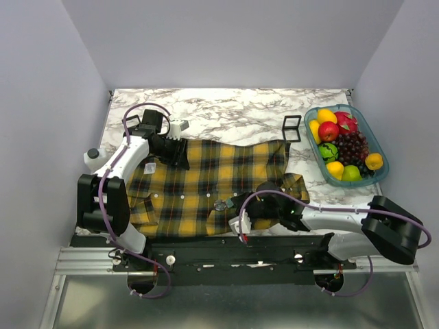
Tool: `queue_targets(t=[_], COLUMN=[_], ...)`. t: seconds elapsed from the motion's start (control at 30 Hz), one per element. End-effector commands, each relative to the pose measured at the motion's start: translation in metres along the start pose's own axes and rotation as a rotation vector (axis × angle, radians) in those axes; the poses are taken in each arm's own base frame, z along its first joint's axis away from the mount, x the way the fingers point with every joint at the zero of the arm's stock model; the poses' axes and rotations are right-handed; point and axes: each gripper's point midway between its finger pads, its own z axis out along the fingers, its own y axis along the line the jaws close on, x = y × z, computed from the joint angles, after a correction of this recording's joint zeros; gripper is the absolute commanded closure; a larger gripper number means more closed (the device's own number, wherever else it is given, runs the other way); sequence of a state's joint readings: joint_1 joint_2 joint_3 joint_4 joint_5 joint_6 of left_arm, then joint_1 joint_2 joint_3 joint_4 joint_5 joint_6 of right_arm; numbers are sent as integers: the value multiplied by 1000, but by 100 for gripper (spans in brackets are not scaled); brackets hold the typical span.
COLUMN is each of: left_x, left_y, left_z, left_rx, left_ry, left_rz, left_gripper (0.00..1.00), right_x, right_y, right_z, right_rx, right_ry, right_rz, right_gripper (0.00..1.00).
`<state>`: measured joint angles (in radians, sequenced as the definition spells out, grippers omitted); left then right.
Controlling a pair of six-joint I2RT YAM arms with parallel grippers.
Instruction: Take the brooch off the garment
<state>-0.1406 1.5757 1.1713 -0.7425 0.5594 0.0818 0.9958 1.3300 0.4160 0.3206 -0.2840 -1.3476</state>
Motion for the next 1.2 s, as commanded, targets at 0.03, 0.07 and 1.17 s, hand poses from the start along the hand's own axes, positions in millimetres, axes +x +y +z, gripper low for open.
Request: queue_targets(t=[0.03, 0.07, 1.17], left_x=[-9, -8, -26], left_y=[-9, -12, -86], left_z=[2, 4, -19], left_rx=[53, 65, 202], left_ry=[-26, -25, -329], left_rz=[-20, -20, 323], left_gripper=[46, 46, 40], right_x=[-30, -31, 1], right_y=[-31, -33, -48], right_z=[-15, -15, -24], right_rx=[58, 55, -219], right_ry=[-99, -102, 97], right_rz=[73, 87, 983], right_gripper=[68, 69, 99])
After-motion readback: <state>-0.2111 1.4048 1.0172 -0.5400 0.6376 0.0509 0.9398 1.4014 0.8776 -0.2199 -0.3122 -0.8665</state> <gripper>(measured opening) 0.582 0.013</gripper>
